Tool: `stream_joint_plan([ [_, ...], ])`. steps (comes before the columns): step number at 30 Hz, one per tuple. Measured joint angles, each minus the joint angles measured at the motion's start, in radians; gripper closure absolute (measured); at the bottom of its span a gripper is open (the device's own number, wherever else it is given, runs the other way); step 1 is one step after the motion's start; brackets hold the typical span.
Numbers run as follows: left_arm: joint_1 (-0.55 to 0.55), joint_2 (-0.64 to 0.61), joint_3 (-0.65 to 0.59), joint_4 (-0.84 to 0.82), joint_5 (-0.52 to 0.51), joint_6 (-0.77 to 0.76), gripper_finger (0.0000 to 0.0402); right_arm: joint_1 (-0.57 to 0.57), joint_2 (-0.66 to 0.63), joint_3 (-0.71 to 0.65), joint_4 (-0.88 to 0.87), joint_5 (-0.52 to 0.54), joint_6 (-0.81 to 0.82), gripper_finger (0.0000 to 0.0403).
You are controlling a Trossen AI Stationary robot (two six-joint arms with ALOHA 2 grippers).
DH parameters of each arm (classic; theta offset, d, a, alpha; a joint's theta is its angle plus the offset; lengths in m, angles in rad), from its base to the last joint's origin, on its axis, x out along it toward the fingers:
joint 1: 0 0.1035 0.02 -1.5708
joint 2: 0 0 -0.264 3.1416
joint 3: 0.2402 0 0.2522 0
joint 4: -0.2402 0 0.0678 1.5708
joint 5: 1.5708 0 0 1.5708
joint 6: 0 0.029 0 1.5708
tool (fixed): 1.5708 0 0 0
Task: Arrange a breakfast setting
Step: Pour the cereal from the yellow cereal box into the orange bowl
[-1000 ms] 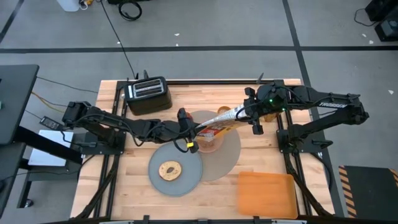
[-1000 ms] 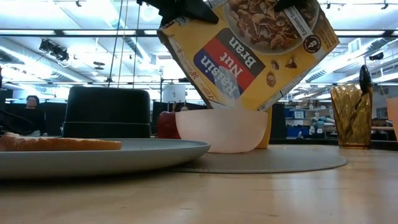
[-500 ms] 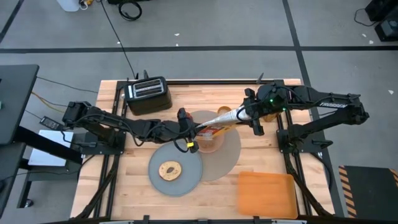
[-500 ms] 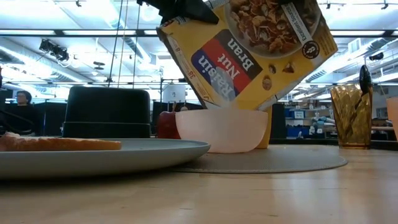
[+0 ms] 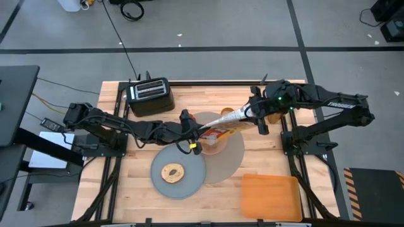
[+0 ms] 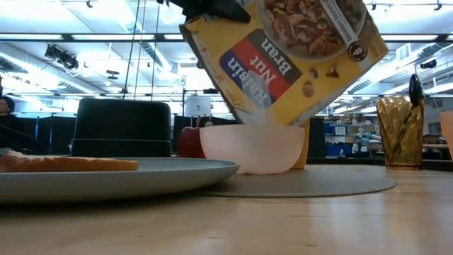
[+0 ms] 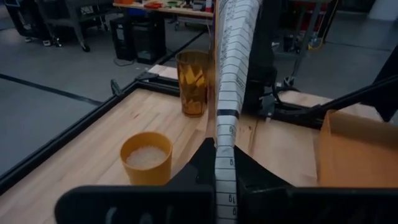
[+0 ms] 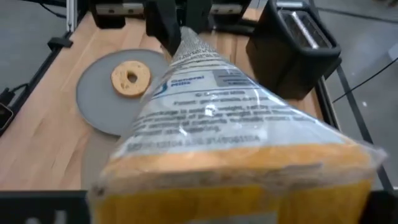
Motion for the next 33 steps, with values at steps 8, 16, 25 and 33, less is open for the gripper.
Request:
stream_joint_plan([
  [8, 0.002, 0.0, 0.001, 0.025, -0.006, 0.001, 0.0395, 0.001, 0.002, 0.012, 0.009, -0.001, -0.016, 0.0281],
  [16, 0.002, 0.057, 0.001, 0.075, 0.007, -0.003, 0.0391, 0.0, 0.007, 0.012, 0.02, -0.022, -0.034, 0.0259],
  [25, 0.006, 0.057, 0.0, 0.064, 0.015, 0.005, 0.0392, -0.001, 0.017, 0.012, 0.097, -0.061, 0.001, 0.0201],
  [33, 0.001, 0.033, 0.0, 0.054, -0.007, 0.028, 0.0392, 0.001, 0.013, 0.011, 0.143, -0.061, 0.003, 0.017],
])
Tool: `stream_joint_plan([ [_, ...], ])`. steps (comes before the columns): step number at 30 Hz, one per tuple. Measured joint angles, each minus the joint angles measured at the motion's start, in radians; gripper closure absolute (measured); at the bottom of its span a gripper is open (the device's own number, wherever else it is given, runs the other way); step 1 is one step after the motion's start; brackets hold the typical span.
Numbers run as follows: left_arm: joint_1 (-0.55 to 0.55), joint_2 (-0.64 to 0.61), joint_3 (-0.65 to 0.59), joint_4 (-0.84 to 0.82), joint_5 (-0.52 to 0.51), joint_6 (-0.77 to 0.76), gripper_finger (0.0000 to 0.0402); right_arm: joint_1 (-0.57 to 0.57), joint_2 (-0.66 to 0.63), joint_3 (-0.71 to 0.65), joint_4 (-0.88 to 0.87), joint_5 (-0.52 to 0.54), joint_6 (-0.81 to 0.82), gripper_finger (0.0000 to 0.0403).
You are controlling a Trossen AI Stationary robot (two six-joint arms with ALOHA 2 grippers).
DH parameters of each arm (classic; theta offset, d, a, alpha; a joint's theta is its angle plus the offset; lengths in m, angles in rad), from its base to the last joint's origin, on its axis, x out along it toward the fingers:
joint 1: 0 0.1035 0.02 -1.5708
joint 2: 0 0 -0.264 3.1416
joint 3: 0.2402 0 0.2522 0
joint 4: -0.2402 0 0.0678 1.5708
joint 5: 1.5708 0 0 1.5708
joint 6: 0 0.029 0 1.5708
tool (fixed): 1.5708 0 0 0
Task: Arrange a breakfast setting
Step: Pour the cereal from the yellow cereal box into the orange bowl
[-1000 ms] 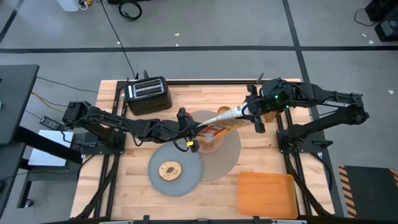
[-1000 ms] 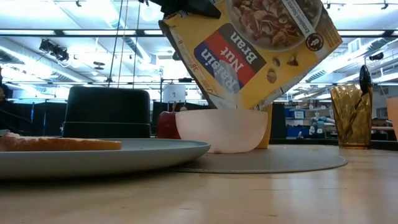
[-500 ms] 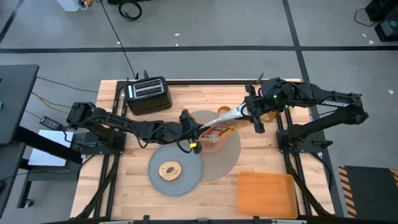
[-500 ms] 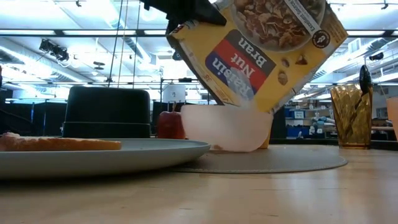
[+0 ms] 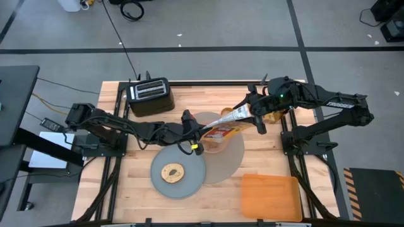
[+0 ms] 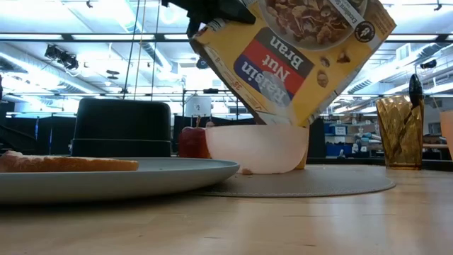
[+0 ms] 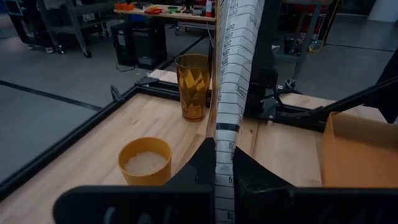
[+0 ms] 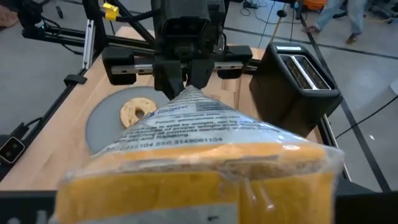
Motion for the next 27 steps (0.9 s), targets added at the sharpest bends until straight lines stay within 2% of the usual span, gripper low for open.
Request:
stream_joint_plan([
  [8, -0.002, -0.043, 0.003, -0.01, -0.008, 0.009, 0.0393, -0.001, -0.036, 0.0, -0.026, -0.001, 0.014, 0.0162],
  [18, -0.002, -0.038, -0.005, -0.039, -0.021, 0.006, 0.0393, -0.014, -0.043, 0.004, -0.228, -0.009, -0.018, 0.0089],
  [23, -0.002, -0.04, -0.004, -0.028, -0.02, 0.0, 0.0393, -0.014, -0.043, 0.003, -0.325, 0.054, -0.057, 0.0092],
  [27, -0.002, -0.04, -0.003, -0.027, -0.022, -0.003, 0.0393, -0.015, -0.049, 0.003, -0.385, 0.061, -0.06, 0.011],
])
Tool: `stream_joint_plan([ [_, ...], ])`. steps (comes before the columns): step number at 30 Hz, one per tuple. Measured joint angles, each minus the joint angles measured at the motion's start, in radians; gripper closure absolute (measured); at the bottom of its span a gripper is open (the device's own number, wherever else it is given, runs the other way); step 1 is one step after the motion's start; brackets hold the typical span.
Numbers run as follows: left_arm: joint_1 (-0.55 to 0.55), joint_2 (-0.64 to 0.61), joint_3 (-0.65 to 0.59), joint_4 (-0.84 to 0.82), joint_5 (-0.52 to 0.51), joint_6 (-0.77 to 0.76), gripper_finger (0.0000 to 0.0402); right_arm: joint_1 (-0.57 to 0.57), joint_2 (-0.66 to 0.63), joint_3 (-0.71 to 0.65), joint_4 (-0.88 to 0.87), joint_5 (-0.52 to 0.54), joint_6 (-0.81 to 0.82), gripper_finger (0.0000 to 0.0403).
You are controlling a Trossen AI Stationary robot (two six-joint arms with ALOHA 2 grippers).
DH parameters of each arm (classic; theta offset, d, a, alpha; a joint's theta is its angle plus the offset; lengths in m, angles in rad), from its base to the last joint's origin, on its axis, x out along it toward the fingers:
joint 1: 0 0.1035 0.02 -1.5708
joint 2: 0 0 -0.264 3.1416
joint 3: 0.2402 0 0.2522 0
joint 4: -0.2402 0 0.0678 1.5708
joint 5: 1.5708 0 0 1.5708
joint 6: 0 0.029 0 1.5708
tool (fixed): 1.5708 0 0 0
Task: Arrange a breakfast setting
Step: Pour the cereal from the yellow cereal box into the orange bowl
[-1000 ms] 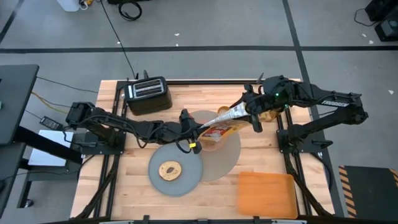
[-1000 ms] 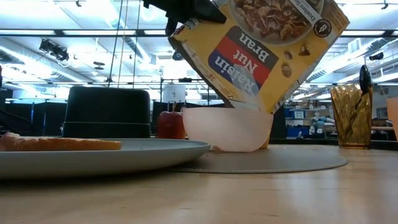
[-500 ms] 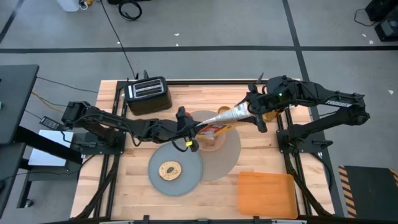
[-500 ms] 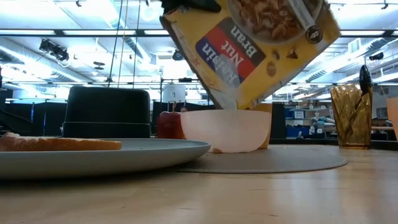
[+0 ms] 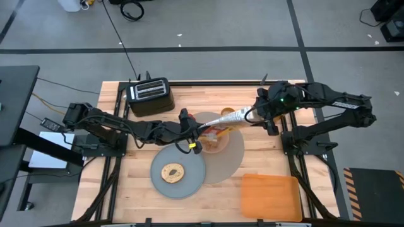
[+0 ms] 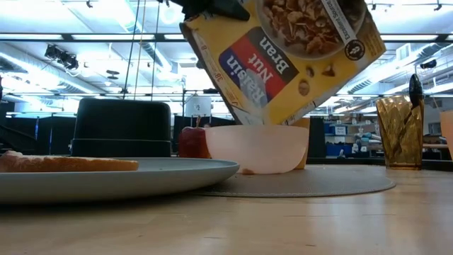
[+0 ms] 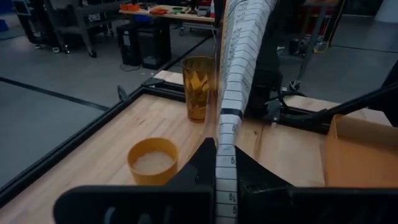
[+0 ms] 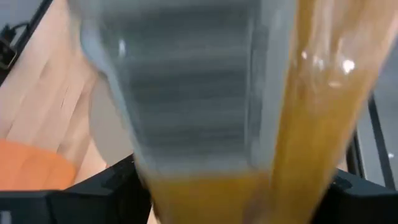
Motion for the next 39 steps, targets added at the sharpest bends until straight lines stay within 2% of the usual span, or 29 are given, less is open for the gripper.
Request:
stream_joint_plan([
  [8, 0.0, 0.0, 0.002, 0.008, 0.001, -0.002, 0.0393, 0.0, -0.005, -0.001, -0.158, 0.042, -0.012, 0.012],
  [15, 0.0, -0.001, 0.002, 0.019, 0.0, -0.003, 0.0393, 0.0, 0.004, -0.023, -0.17, 0.1, -0.018, 0.0128],
  [24, -0.006, -0.002, 0.002, 0.018, -0.003, -0.011, 0.0393, 0.0, 0.008, -0.023, -0.158, 0.1, -0.011, 0.0225],
  [27, -0.01, -0.003, 0.004, 0.002, -0.004, -0.033, 0.0393, 0.0, 0.01, -0.014, -0.162, 0.099, 0.0, 0.0244],
  [34, -0.01, -0.006, 0.006, -0.021, -0.006, -0.051, 0.0393, 0.0, 0.008, 0.058, -0.15, 0.072, 0.001, 0.0227],
  [39, -0.01, -0.005, 0.006, -0.035, -0.002, -0.06, 0.0393, 0.0, 0.008, 0.077, -0.069, 0.067, 0.029, 0.0212],
])
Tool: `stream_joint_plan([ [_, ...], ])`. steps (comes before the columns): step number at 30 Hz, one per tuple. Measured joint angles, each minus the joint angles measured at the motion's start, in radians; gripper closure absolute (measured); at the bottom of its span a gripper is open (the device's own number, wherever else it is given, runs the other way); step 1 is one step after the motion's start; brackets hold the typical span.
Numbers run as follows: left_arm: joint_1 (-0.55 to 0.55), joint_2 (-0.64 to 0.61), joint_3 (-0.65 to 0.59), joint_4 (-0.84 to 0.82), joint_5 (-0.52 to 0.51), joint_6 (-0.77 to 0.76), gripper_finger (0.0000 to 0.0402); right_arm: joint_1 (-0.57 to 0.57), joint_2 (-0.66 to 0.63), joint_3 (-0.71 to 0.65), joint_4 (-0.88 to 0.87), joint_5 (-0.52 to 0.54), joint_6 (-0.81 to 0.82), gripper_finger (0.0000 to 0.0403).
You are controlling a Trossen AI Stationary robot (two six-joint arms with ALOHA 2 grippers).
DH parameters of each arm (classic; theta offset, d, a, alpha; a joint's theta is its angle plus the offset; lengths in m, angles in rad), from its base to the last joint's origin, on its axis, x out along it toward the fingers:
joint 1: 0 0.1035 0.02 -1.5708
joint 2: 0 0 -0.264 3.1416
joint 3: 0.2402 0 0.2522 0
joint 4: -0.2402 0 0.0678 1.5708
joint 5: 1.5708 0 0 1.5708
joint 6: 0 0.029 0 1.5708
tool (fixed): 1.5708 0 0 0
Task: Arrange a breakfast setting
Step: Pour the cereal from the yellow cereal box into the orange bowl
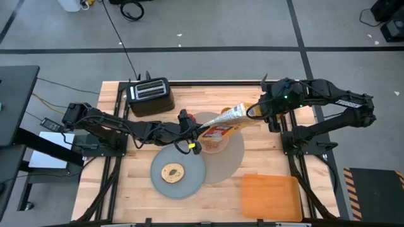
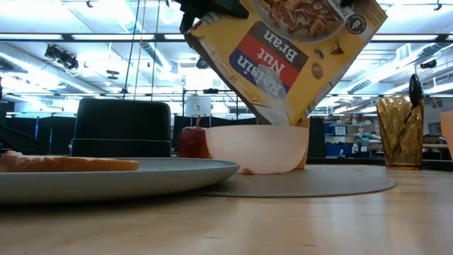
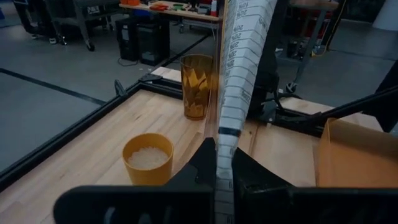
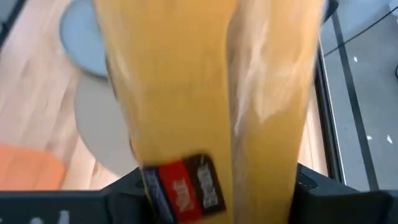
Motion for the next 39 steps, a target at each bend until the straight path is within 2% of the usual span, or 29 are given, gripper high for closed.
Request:
stream_joint_plan([
  [8, 0.001, 0.001, 0.0, -0.024, 0.004, -0.004, 0.0393, 0.001, 0.005, -0.015, 0.181, -0.071, 0.043, 0.0211],
  [16, 0.0, 0.003, -0.002, -0.038, 0.001, -0.004, 0.0393, 0.002, 0.025, -0.015, 0.3, -0.08, 0.058, 0.0211],
  [28, 0.0, -0.019, -0.003, -0.09, 0.004, 0.009, 0.0393, 0.008, 0.063, -0.015, 0.355, -0.124, 0.041, 0.0211],
  [31, 0.001, -0.02, -0.003, -0.09, 0.001, 0.01, 0.0393, 0.007, 0.06, -0.015, 0.374, -0.084, 0.065, 0.0211],
  [33, 0.001, -0.025, -0.003, -0.089, 0.001, 0.01, 0.0393, 0.01, 0.06, -0.015, 0.4, -0.133, 0.046, 0.0211],
  [36, 0.003, -0.027, -0.003, -0.099, 0.001, 0.017, 0.0393, 0.009, 0.059, -0.015, 0.376, -0.064, 0.04, 0.0211],
  [39, 0.003, -0.03, -0.003, -0.094, -0.001, 0.017, 0.0393, 0.006, 0.059, -0.014, 0.386, -0.109, 0.01, 0.0211],
])
